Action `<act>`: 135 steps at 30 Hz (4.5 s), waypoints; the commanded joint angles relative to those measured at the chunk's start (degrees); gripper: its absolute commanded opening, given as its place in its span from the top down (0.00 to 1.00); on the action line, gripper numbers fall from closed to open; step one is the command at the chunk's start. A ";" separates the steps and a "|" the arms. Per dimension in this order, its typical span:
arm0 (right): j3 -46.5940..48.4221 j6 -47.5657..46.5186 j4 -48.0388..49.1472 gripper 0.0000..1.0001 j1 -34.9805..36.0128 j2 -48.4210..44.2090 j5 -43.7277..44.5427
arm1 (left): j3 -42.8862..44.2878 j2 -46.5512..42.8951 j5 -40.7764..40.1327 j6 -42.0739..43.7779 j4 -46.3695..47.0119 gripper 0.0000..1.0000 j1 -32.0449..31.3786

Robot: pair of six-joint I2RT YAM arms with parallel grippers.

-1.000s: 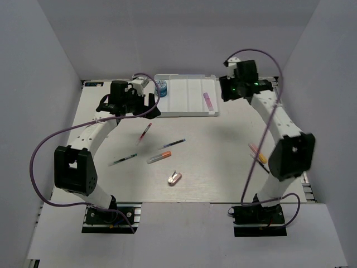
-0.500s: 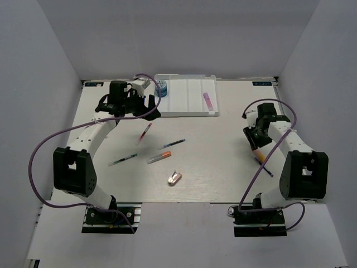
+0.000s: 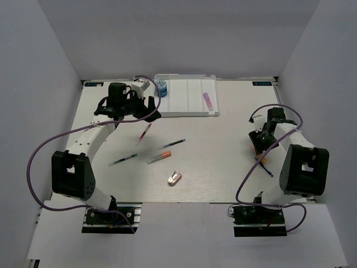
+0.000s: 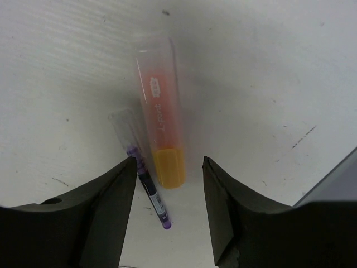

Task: Sort the stationery into containers
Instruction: Pick up the pen from the center of the board, then place the pen in the storage box.

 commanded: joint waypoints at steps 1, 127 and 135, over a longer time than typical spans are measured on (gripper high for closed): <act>-1.50 -4.06 -0.05 0.43 -1.40 -1.55 -4.07 | -0.37 -1.62 1.83 -0.20 1.52 0.08 -0.34; 43.77 20.10 -10.43 0.11 -4.57 11.64 -27.90 | 44.49 32.10 -18.54 -0.79 -7.88 1.00 -32.34; 27.44 16.68 -5.59 0.14 -8.17 5.06 -26.84 | 58.62 46.46 -37.88 -23.23 8.68 0.88 -26.88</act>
